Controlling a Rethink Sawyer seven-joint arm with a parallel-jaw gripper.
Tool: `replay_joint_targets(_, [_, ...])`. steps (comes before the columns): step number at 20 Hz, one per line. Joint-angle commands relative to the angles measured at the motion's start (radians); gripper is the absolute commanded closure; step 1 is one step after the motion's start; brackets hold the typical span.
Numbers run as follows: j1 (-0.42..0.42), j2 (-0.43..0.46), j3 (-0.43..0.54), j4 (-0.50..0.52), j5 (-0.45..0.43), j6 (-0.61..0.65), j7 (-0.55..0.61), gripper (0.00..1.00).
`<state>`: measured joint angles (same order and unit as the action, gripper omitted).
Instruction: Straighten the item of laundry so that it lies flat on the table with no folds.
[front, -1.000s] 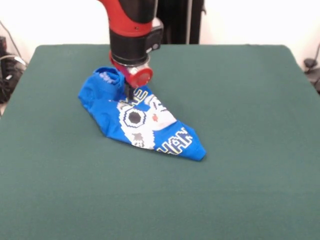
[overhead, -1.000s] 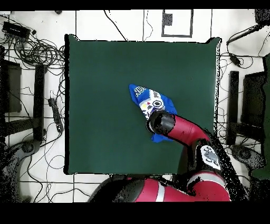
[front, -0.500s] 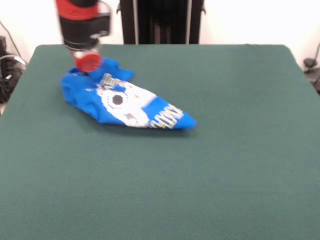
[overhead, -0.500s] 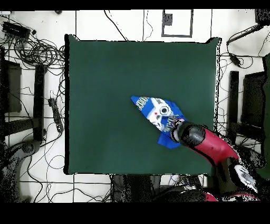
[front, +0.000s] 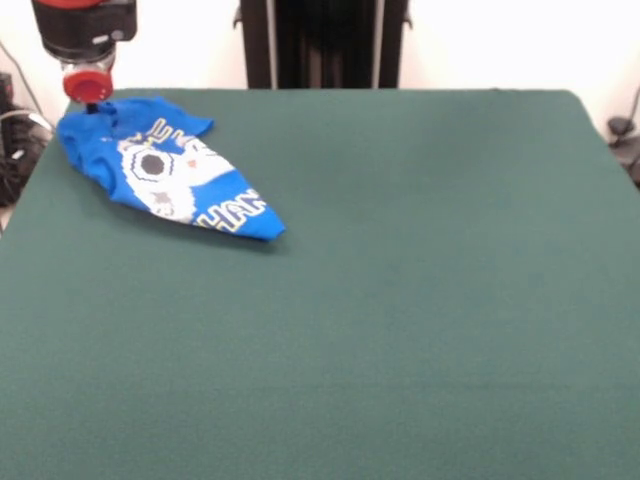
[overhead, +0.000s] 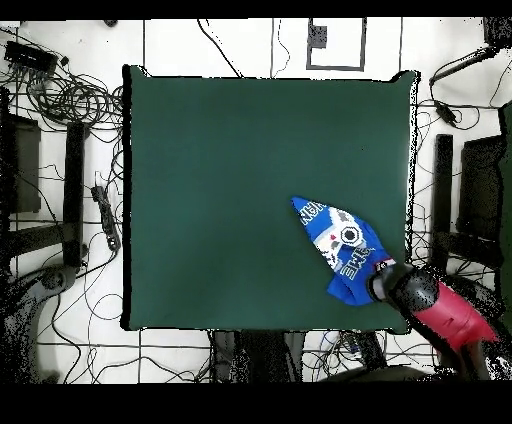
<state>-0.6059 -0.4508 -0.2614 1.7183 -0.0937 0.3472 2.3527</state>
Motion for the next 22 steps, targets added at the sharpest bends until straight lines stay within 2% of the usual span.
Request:
replay_joint_targets(1, [0.010,0.095,0.037,0.073,-0.064,-0.132,0.070,1.00])
replay_joint_targets(7, [-0.022,0.193,0.035,0.035,-0.134,-0.269,0.061,1.00])
replay_joint_targets(11, [-0.059,0.213,0.067,0.036,-0.145,-0.292,0.055,1.00])
replay_joint_targets(18, [-0.032,0.214,0.048,0.042,-0.128,-0.282,0.083,1.00])
replay_joint_targets(22, [-0.044,0.205,0.074,0.044,-0.121,-0.260,0.075,1.00])
